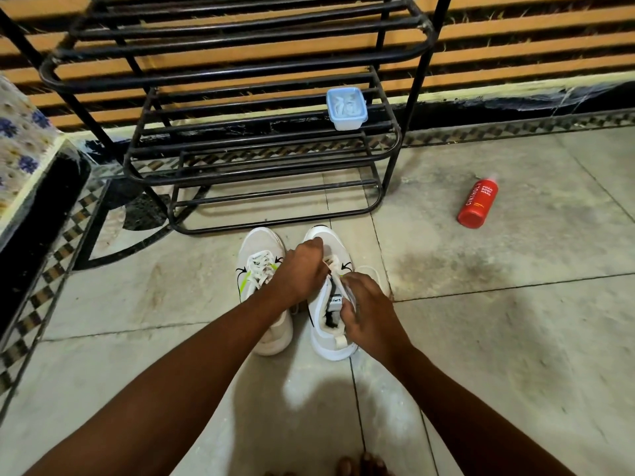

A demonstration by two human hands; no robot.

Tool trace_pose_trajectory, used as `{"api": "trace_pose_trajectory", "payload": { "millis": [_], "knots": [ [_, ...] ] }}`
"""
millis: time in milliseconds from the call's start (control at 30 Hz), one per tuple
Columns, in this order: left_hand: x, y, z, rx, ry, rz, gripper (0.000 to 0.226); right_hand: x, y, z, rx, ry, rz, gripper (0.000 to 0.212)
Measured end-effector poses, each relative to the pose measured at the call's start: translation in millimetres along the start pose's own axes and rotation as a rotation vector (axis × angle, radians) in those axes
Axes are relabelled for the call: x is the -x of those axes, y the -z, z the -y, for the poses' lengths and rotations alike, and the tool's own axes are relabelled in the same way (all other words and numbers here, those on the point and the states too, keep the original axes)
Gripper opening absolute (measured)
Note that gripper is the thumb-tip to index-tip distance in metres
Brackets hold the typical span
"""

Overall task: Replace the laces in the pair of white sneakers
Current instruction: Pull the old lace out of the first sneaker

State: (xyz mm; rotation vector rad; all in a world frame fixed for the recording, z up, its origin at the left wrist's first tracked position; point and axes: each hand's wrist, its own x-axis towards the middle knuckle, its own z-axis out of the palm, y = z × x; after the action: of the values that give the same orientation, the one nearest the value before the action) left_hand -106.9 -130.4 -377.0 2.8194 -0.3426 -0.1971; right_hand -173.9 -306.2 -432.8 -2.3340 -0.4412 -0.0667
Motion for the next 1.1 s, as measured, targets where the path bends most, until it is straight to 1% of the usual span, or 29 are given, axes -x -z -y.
{"api": "trace_pose_trajectory", "payload": {
  "millis": [67,167,233,367,467,567,633,733,800,833,900,933,967,1033,1100],
  "knots": [
    [0,3,0,0.050,0.044,-0.044,0.013,-2,-2,0,-0.011,-0.024,-0.002,0.052],
    [0,4,3,0.111,-0.003,-0.023,0.021,-8,-1,1,0.010,-0.023,0.002,0.053],
    [0,5,7,0.171,0.009,-0.014,0.025,-12,1,2,0.044,-0.017,0.002,0.050],
    [-3,11,10,0.262,0.035,0.018,0.021,-18,-2,1,0.065,-0.066,-0.013,0.041],
    [-4,12,12,0.236,0.026,0.064,0.022,-14,-10,0,0.046,-0.071,-0.033,0.042],
    [-5,10,17,0.191,0.024,0.083,0.018,-9,-8,3,0.033,-0.098,-0.082,0.035],
    [-6,9,17,0.191,0.019,0.080,0.018,-9,-8,4,0.054,-0.101,-0.076,0.037],
    [-4,8,4,0.146,0.004,0.010,0.015,-8,-13,3,0.079,-0.103,-0.055,0.048],
    [0,3,-4,0.107,0.059,-0.025,0.017,-5,-18,3,0.080,-0.118,-0.070,0.052],
    [1,1,-4,0.138,0.120,-0.064,0.016,-4,-19,3,0.076,-0.120,-0.077,0.053],
    [0,-1,4,0.301,0.282,-0.153,0.015,-3,-23,3,0.061,-0.115,-0.082,0.053],
    [-2,-2,11,0.372,0.334,-0.184,0.017,-3,-24,3,0.047,-0.120,-0.083,0.053],
    [-3,-4,18,0.408,0.327,-0.191,0.018,-3,-25,4,0.031,-0.130,-0.081,0.053],
    [-2,0,19,0.396,0.228,-0.125,0.013,-2,-26,4,0.003,-0.148,-0.084,0.054],
    [1,7,10,0.314,0.148,-0.055,0.011,-2,-26,4,-0.018,-0.164,-0.084,0.056]
  ]
}}
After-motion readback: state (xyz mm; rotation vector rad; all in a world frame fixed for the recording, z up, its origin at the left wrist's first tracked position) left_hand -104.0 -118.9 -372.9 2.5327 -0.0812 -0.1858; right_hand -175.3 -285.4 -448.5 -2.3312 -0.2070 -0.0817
